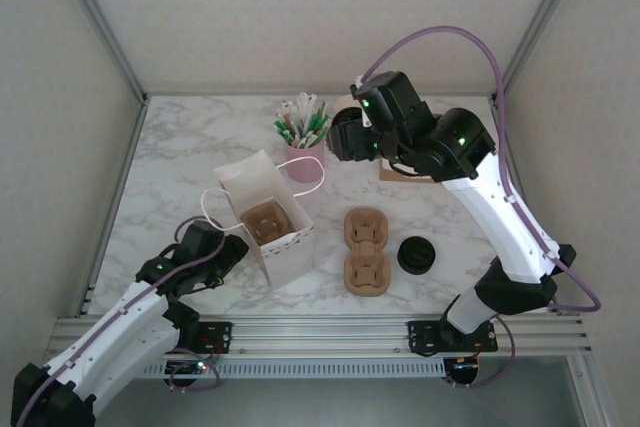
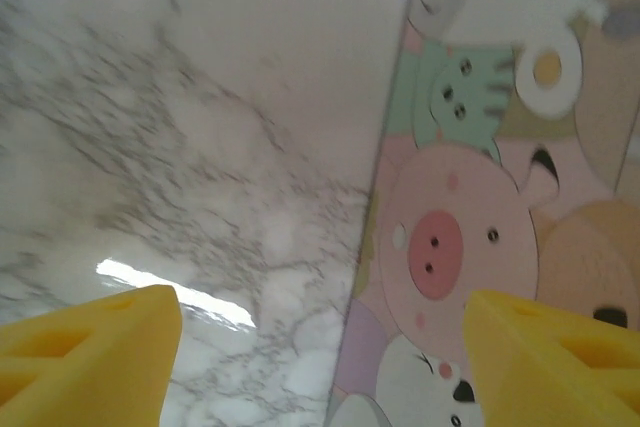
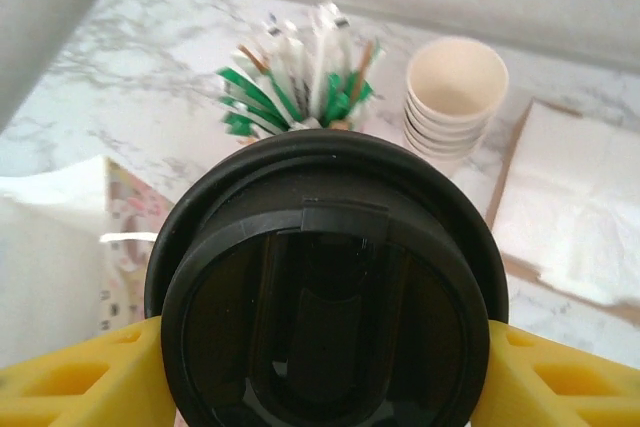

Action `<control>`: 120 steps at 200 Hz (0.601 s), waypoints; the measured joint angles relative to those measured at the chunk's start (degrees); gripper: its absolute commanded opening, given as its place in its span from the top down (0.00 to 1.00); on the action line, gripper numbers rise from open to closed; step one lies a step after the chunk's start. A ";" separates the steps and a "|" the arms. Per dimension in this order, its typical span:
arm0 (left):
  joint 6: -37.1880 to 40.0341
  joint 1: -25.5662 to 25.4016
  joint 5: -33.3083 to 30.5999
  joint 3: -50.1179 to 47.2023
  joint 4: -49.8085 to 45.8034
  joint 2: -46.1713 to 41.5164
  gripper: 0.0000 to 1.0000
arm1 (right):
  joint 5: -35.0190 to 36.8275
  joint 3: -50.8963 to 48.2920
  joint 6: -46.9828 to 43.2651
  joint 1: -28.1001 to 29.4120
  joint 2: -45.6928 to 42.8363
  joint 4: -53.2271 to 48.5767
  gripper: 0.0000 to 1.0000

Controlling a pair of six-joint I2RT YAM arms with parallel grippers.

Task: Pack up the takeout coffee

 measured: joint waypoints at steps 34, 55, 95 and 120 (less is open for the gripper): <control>-5.55 -8.22 -1.60 -2.40 4.90 0.74 0.25 | 3.19 9.29 -2.49 4.59 4.37 -2.58 0.32; -9.20 -12.74 -3.72 -4.33 8.90 1.07 0.23 | 4.66 13.68 -3.89 7.04 6.93 -3.91 0.33; -12.44 -18.67 -7.48 -4.55 14.88 6.32 0.20 | 5.62 15.85 -5.66 10.54 7.52 -4.24 0.33; -12.87 -20.79 -8.94 -3.45 18.40 12.66 0.17 | 5.79 15.87 -6.38 12.07 7.48 -4.26 0.33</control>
